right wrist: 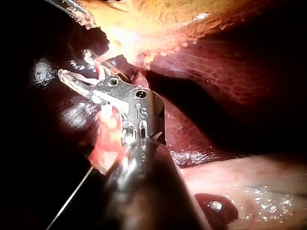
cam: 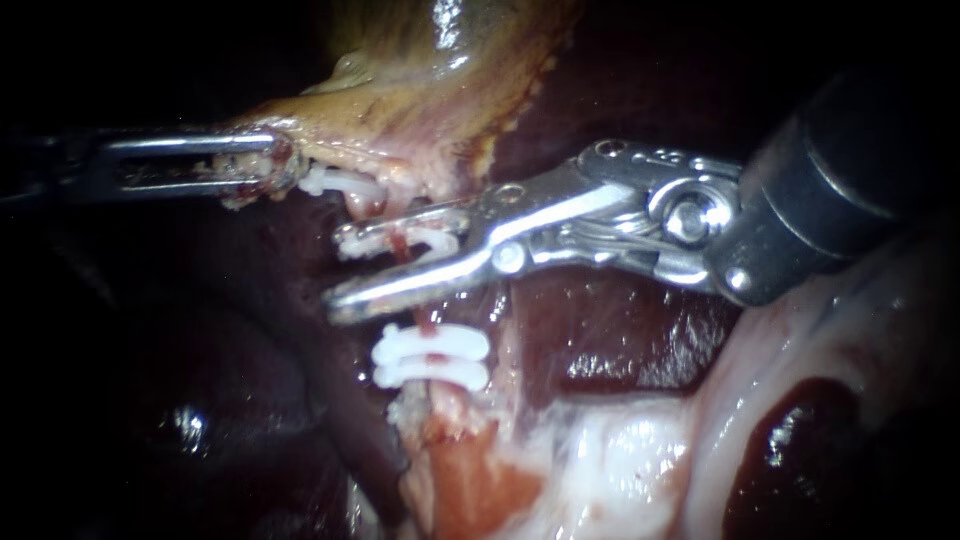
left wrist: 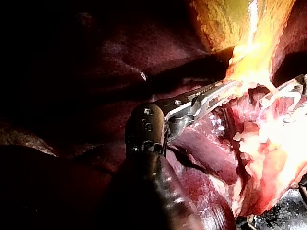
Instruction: Clipping third clip right tube
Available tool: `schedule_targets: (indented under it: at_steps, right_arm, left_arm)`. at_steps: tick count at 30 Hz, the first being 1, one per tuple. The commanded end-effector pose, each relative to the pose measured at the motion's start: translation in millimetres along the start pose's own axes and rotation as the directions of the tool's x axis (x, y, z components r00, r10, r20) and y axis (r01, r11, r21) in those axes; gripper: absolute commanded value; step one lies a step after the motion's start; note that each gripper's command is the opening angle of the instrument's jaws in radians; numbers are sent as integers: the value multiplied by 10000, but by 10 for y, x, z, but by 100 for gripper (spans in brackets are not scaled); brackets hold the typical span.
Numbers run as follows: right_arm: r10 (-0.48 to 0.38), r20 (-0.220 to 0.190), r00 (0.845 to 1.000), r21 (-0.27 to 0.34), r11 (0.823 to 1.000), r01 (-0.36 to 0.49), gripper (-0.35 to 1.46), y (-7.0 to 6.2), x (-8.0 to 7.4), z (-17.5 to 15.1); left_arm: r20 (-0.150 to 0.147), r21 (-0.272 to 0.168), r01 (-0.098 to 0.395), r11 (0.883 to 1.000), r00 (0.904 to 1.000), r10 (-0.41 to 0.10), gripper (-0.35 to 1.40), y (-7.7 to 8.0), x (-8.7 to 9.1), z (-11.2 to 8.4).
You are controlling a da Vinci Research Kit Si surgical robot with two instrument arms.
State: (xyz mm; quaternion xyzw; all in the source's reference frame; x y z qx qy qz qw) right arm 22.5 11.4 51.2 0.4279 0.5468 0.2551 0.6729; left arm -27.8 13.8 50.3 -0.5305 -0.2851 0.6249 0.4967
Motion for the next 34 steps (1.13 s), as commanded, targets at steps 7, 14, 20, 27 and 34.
schedule_targets:
  at_steps: [7, 14, 20, 27, 34]
  right_arm:
    - [387, -18, 9993, 16, 9993, -387, 2, 0, 0, -1]
    - [974, -4, 9952, 25, 9952, -974, -34, 0, -1, -5]
    - [1103, 67, 9939, -72, 9939, -1102, -35, -2, 0, -9]
    - [1116, 57, 9937, -77, 9937, -1115, -35, -2, 2, -9]
    - [1104, 62, 9939, -80, 9939, -1104, -35, -1, 0, -9]
  left_arm:
    - [-4, 4, -3, 10000, 10000, 3, -35, 0, 0, 0]
    - [-4, 4, -3, 10000, 10000, 3, -35, 0, 0, 0]
    - [-4, 4, -3, 10000, 10000, 3, -35, 0, 0, 0]
    - [-4, 4, -3, 10000, 10000, 3, -35, 0, 0, 0]
    - [-1, 0, -2, 10000, 10000, 2, -35, 0, 0, 0]
